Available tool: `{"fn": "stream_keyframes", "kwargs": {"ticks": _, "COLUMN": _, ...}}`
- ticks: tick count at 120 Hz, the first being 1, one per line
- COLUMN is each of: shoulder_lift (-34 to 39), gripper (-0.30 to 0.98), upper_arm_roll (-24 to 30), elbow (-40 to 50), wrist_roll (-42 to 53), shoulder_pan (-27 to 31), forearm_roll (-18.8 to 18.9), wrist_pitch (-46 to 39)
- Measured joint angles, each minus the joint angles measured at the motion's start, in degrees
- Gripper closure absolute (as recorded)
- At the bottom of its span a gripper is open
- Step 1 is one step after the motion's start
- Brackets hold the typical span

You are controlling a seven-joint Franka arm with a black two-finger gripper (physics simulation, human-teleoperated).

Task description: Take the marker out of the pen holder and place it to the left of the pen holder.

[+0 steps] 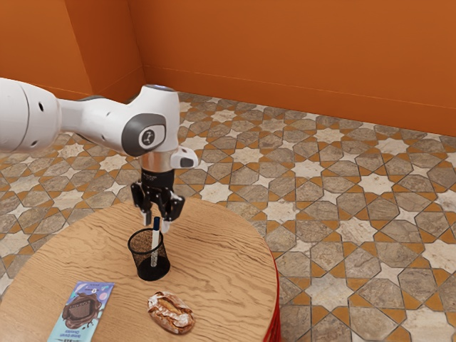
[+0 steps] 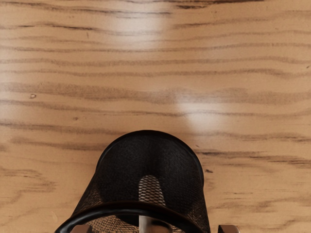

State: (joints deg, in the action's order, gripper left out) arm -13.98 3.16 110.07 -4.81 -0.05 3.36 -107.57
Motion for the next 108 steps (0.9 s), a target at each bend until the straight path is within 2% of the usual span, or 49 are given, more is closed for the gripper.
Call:
{"fn": "stream_keyframes", "kwargs": {"ticks": 14, "shoulder_lift": 0.04, "gripper": 0.58, "upper_arm_roll": 0.0, "elbow": -0.01, "wrist_roll": 0.07, "shoulder_pan": 0.05, "forearm_roll": 0.08, "wrist_pitch": 0.03}}
{"fn": "stream_keyframes", "kwargs": {"ticks": 27, "shoulder_lift": 0.9, "gripper": 0.68, "upper_arm_roll": 0.0, "elbow": -0.01, "wrist_roll": 0.13, "shoulder_pan": 0.05, "forearm_roll": 0.17, "wrist_pitch": 0.23}}
{"fn": "stream_keyframes", "kwargs": {"ticks": 48, "shoulder_lift": 4.59, "gripper": 0.74, "upper_arm_roll": -1.33, "elbow": -0.73, "wrist_roll": 0.04, "shoulder_pan": -0.02, "forearm_roll": 0.47, "wrist_pitch": 2.9}}
{"fn": "stream_keyframes", "kwargs": {"ticks": 72, "shoulder_lift": 8.97, "gripper": 0.77, "upper_arm_roll": -3.37, "elbow": -11.64, "wrist_roll": -0.09, "shoulder_pan": -0.52, "forearm_roll": 1.08, "wrist_pitch": 16.42}}
{"fn": "stream_keyframes", "kwargs": {"ticks": 78, "shoulder_lift": 5.21, "gripper": 0.78, "upper_arm_roll": -5.91, "elbow": -17.21, "wrist_roll": -0.18, "shoulder_pan": -1.34, "forearm_roll": 2.02, "wrist_pitch": 21.29}}
{"fn": "stream_keyframes", "kwargs": {"ticks": 94, "shoulder_lift": -12.09, "gripper": 0.78, "upper_arm_roll": -13.22, "elbow": -33.16, "wrist_roll": -0.19, "shoulder_pan": 0.12, "forearm_roll": 4.95, "wrist_pitch": 34.1}}
{"fn": "stream_keyframes", "kwargs": {"ticks": 108, "shoulder_lift": -21.37, "gripper": 0.79, "upper_arm_roll": -16.49, "elbow": -37.52, "wrist_roll": -0.06, "shoulder_pan": 0.39, "forearm_roll": 7.0, "wrist_pitch": 42.06}}
